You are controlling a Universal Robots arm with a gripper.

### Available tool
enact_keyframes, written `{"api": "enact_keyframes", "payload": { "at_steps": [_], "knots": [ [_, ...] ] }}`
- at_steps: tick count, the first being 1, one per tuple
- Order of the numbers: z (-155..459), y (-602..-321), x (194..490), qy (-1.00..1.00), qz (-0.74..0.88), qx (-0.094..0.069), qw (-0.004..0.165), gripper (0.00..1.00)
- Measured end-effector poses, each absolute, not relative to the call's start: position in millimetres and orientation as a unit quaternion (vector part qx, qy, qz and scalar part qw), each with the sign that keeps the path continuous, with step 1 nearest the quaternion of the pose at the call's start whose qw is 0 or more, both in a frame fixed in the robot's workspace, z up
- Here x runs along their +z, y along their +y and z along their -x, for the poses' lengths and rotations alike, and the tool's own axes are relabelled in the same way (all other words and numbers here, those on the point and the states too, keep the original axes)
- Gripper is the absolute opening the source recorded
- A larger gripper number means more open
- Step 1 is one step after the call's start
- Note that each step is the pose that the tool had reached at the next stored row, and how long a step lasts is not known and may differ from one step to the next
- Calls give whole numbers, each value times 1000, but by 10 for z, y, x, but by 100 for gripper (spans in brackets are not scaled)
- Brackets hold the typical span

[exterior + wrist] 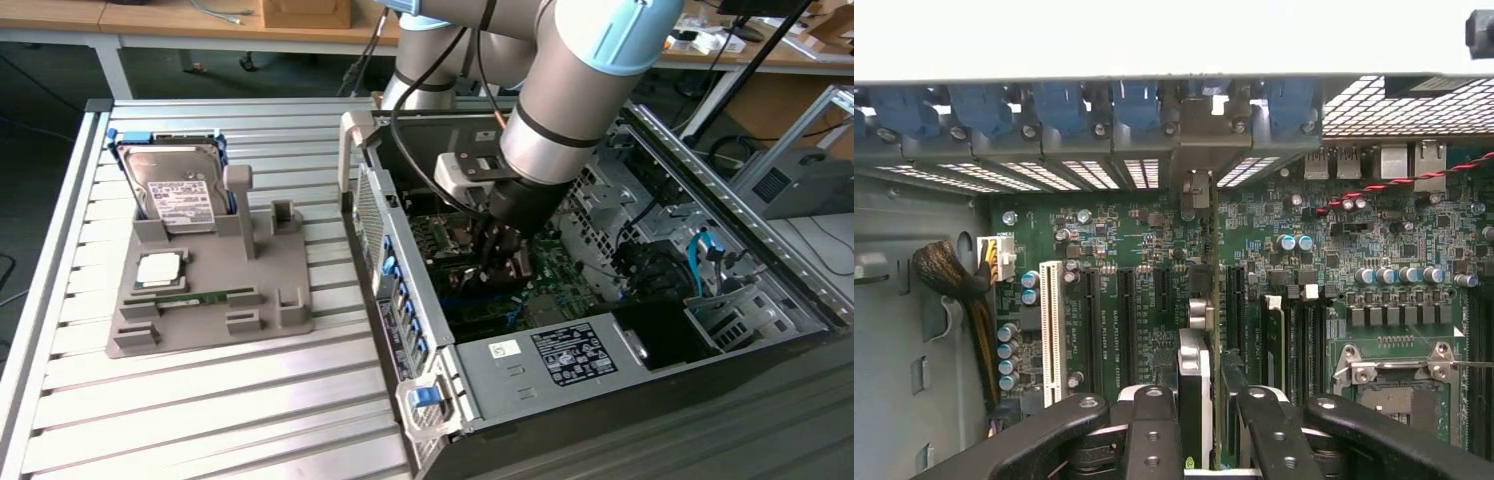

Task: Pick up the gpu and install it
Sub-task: 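Insert the gpu into the slot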

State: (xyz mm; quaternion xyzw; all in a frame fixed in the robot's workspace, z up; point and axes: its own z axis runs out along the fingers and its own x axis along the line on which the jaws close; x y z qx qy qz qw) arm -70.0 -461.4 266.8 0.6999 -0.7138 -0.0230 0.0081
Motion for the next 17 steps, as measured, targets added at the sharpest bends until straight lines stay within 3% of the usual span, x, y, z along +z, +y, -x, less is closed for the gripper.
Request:
{"api": "enact_keyframes", "payload": {
  "at_steps": [17],
  "knots": [
    [700, -4535, 2671, -714, -699, -14, 17, 27]
  ]
}}
